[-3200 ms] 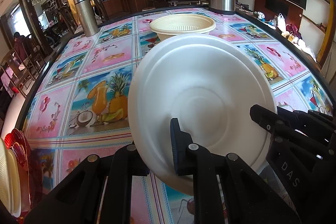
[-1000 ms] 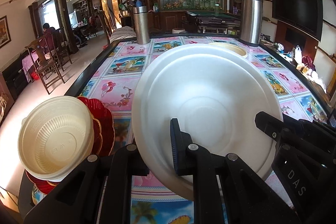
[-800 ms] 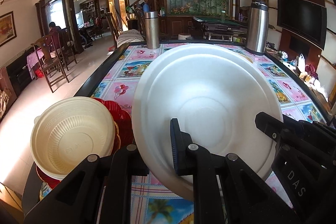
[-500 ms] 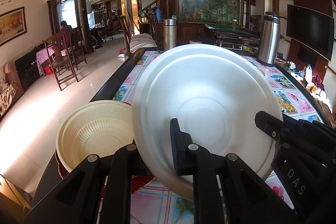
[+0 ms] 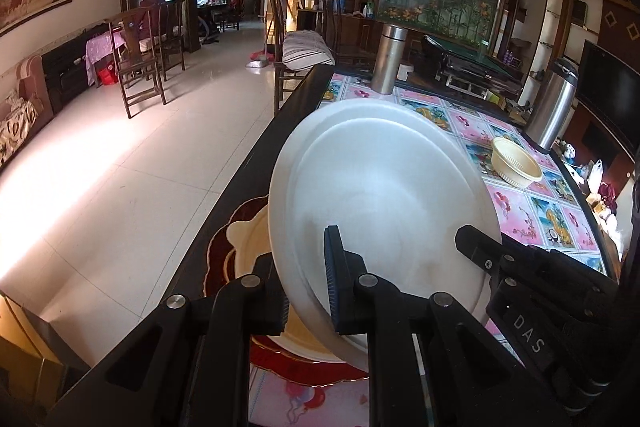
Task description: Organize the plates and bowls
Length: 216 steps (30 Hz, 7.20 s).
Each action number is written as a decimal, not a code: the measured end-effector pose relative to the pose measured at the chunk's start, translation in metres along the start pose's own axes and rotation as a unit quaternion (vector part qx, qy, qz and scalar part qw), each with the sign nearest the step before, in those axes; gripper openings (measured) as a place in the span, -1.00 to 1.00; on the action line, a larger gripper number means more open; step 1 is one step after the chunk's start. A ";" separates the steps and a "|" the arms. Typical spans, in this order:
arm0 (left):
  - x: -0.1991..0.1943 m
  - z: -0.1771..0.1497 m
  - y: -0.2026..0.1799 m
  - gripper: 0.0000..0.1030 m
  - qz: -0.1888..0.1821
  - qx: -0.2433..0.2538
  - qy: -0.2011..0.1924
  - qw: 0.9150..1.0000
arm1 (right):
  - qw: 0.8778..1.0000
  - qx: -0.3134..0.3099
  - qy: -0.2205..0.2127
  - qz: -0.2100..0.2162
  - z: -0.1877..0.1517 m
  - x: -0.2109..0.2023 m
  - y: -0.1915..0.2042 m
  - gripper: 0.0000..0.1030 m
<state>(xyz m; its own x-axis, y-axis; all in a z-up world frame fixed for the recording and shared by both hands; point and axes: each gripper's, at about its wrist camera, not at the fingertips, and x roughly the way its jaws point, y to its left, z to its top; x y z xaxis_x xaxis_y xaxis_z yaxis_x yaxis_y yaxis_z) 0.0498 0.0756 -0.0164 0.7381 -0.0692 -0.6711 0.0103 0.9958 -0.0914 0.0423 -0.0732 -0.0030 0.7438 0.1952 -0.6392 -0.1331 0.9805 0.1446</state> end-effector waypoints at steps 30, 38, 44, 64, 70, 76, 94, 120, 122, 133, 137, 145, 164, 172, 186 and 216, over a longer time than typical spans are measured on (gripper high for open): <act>-0.003 -0.001 0.059 -0.75 0.013 -0.070 0.005 0.997 | 0.998 -0.018 0.062 -0.005 -0.015 0.063 0.023 -0.67; -0.022 -0.002 0.025 -0.75 0.008 -0.029 -0.027 0.999 | 0.999 0.024 0.031 0.024 -0.011 0.040 0.001 -0.44; -0.015 -0.019 -0.047 -0.49 -0.027 0.052 -0.002 0.998 | 0.998 0.052 -0.007 -0.023 -0.007 0.017 -0.056 -0.24; 0.089 -0.044 -0.236 -0.28 -0.101 0.157 0.168 0.968 | 0.975 0.180 0.033 -0.128 -0.043 -0.006 -0.284 -0.23; 0.128 0.019 -0.261 -0.28 -0.112 0.103 0.167 0.974 | 0.965 0.226 0.027 -0.130 -0.011 0.002 -0.342 -0.23; 0.165 0.075 -0.284 -0.28 -0.119 0.066 0.155 0.978 | 0.955 0.278 0.016 -0.105 0.034 0.021 -0.390 -0.18; 0.253 0.102 -0.314 -0.28 -0.162 -0.014 0.202 0.966 | 0.933 0.352 0.055 -0.049 0.074 0.105 -0.441 -0.16; 0.269 0.097 -0.311 -0.31 -0.212 -0.033 0.183 0.959 | 0.933 0.349 0.063 -0.064 0.068 0.123 -0.438 -0.16; 0.271 0.096 -0.311 -0.41 -0.215 -0.032 0.186 0.958 | 0.932 0.352 0.061 -0.065 0.068 0.122 -0.439 -0.16; 0.269 0.097 -0.308 -0.82 -0.216 -0.030 0.177 0.960 | 0.932 0.352 0.057 -0.069 0.067 0.122 -0.438 -0.38; 0.268 0.097 -0.309 -0.82 -0.215 -0.028 0.175 0.960 | 0.934 0.345 0.054 -0.069 0.068 0.123 -0.434 -0.54; 0.266 0.097 -0.310 -0.83 -0.218 -0.026 0.179 0.959 | 0.938 0.335 0.055 -0.072 0.071 0.123 -0.428 -0.79; 0.211 0.068 -0.283 -0.83 -0.210 -0.024 0.200 0.957 | 0.922 0.372 0.103 -0.035 0.037 0.091 -0.407 -0.80; 0.175 0.026 -0.250 -0.83 -0.195 -0.023 0.213 0.957 | 0.920 0.374 0.116 -0.003 0.002 0.064 -0.376 -0.81; 0.100 -0.025 -0.220 -0.83 -0.171 0.020 0.195 0.966 | 0.933 0.328 0.144 0.019 -0.063 0.014 -0.309 -0.78; 0.033 -0.092 -0.137 -0.80 -0.154 0.026 0.192 0.969 | 0.956 0.236 0.172 0.031 -0.099 -0.030 -0.211 -0.79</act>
<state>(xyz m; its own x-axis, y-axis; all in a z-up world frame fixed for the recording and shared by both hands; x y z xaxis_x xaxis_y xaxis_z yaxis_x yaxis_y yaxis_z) 0.0106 -0.0685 -0.0942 0.3899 -0.3717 -0.8425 0.2311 0.9251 -0.3012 -0.0166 -0.2838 -0.0892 0.4735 0.3279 -0.8175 0.2005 0.8636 0.4626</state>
